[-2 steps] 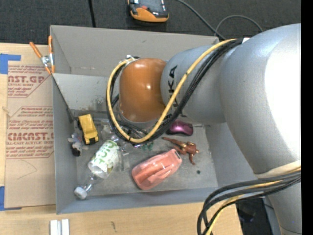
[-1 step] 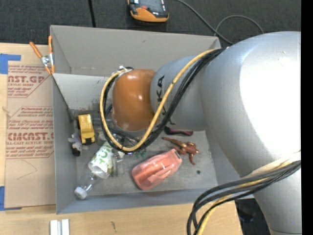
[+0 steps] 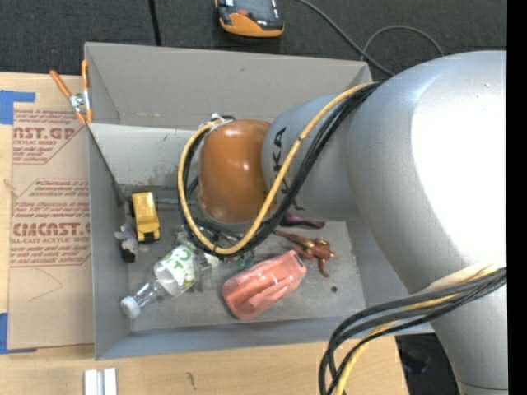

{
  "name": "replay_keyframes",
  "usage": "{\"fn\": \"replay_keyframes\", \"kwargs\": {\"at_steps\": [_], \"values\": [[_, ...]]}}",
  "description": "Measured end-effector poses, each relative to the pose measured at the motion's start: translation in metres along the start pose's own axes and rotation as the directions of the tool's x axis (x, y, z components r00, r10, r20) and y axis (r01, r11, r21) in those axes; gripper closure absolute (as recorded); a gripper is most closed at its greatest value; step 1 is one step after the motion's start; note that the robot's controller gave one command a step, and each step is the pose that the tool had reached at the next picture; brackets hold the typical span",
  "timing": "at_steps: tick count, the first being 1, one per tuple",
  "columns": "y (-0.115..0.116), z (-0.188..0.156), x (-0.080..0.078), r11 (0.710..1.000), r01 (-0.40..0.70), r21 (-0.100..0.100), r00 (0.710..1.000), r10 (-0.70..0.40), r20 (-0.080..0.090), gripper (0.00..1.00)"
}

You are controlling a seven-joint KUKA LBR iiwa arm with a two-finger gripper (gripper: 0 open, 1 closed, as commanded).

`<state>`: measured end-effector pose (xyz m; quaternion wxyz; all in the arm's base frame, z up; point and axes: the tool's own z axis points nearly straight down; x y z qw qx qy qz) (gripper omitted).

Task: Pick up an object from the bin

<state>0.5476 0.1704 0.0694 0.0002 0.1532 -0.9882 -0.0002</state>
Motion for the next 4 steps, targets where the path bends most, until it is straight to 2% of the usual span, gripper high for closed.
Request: {"fn": "replay_keyframes", "kwargs": {"at_steps": [2,3,4], "values": [[0.000,-0.005,0.002,1.000,0.000,0.000,1.000,0.000,-0.006,1.00],[0.000,-0.028,0.003,1.000,0.000,0.000,1.000,0.000,-0.009,1.00],[0.000,-0.047,0.000,1.000,0.000,0.000,1.000,0.000,0.001,1.00]]}}
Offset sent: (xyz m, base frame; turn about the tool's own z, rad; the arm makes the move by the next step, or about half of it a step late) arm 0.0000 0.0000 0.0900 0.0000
